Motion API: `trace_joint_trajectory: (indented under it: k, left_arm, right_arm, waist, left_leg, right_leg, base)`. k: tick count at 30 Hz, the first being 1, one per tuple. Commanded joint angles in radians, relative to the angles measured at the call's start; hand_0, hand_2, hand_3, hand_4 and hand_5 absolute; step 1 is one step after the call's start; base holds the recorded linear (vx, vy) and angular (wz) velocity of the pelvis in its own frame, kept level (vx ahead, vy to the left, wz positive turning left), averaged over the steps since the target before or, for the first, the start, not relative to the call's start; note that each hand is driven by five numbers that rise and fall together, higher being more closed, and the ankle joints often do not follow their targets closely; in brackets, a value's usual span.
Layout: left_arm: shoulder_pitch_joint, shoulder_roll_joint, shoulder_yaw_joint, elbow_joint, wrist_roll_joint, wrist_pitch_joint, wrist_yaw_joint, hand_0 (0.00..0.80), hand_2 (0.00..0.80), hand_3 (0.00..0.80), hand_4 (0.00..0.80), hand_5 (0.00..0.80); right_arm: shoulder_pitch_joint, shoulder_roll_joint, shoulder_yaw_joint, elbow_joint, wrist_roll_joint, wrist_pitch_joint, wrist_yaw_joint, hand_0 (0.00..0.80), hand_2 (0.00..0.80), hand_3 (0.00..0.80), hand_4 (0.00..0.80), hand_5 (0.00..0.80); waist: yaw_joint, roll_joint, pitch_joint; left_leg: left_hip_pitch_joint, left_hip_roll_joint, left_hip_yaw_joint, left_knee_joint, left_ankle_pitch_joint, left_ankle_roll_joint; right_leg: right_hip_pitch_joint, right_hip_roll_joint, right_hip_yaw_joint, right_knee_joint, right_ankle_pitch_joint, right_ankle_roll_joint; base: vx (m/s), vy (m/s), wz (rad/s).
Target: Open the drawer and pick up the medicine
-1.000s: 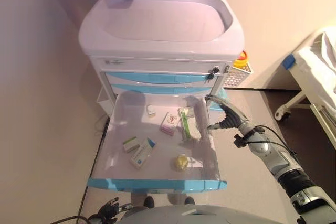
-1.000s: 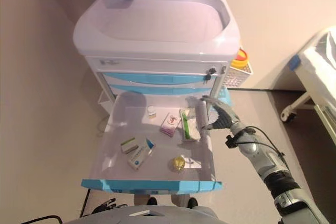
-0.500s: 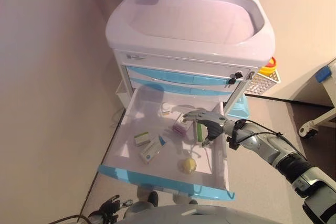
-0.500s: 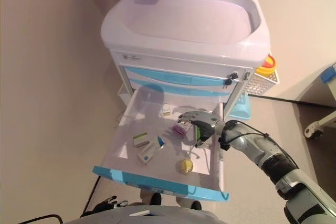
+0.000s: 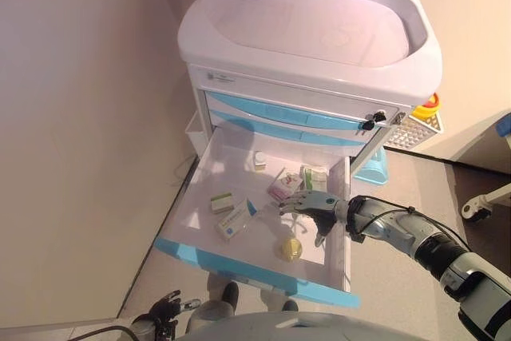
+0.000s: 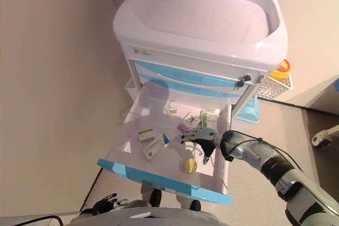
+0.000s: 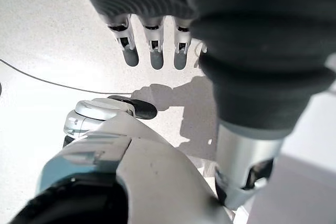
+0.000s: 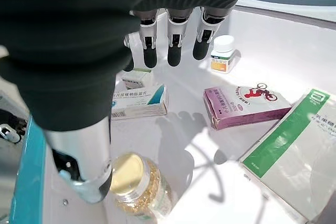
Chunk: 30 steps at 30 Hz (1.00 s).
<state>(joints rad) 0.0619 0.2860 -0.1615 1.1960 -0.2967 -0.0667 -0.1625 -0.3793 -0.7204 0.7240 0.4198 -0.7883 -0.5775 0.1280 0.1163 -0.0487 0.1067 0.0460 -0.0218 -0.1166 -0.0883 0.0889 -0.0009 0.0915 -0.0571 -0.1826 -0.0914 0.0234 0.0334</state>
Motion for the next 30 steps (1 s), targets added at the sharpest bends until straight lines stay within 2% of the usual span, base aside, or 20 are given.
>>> trace_joint_trajectory:
  k: [1, 6, 18, 30]
  left_arm:
    - [-0.018, 0.023, -0.045, 0.026, 0.044, 0.008, -0.009, 0.0, 0.0, 0.0, 0.0, 0.0]
    - [-0.019, 0.02, -0.057, 0.019, 0.042, 0.007, -0.01, 0.0, 0.0, 0.0, 0.0, 0.0]
    - [-0.033, 0.0, -0.052, 0.052, 0.061, -0.016, -0.006, 0.0, 0.0, 0.0, 0.0, 0.0]
    - [-0.046, -0.006, -0.046, 0.077, 0.078, -0.031, -0.004, 0.0, 0.0, 0.0, 0.0, 0.0]
  right_arm:
    - [-0.038, 0.027, 0.061, -0.006, -0.032, -0.041, -0.102, 0.0, 0.0, 0.0, 0.0, 0.0]
    - [-0.014, 0.052, 0.064, 0.045, -0.101, -0.055, -0.198, 0.0, 0.0, 0.0, 0.0, 0.0]
    - [0.032, 0.12, 0.067, 0.146, -0.228, -0.055, -0.338, 0.0, 0.0, 0.0, 0.0, 0.0]
    - [0.031, 0.155, 0.108, 0.179, -0.245, -0.066, -0.326, 0.0, 0.0, 0.0, 0.0, 0.0]
  waist:
    - [0.031, -0.018, -0.016]
    - [0.032, -0.012, -0.016]
    - [0.03, -0.009, -0.022]
    - [0.037, -0.011, -0.022]
  left_leg:
    - [-0.017, -0.036, 0.007, 0.015, -0.069, 0.015]
    - [-0.017, -0.036, 0.005, 0.015, -0.07, 0.017]
    - [-0.015, -0.039, 0.0, 0.014, -0.073, 0.02]
    - [-0.014, -0.04, -0.008, 0.011, -0.073, 0.021]
  right_leg:
    - [-0.046, -0.033, 0.011, 0.089, -0.007, 0.039]
    - [-0.047, -0.035, 0.01, 0.09, -0.007, 0.042]
    - [-0.045, -0.036, 0.011, 0.089, -0.009, 0.041]
    - [-0.044, -0.037, 0.007, 0.088, -0.01, 0.039]
  base:
    - [0.0, 0.0, 0.0]
    - [0.0, 0.0, 0.0]
    - [0.0, 0.0, 0.0]
    - [0.0, 0.0, 0.0]
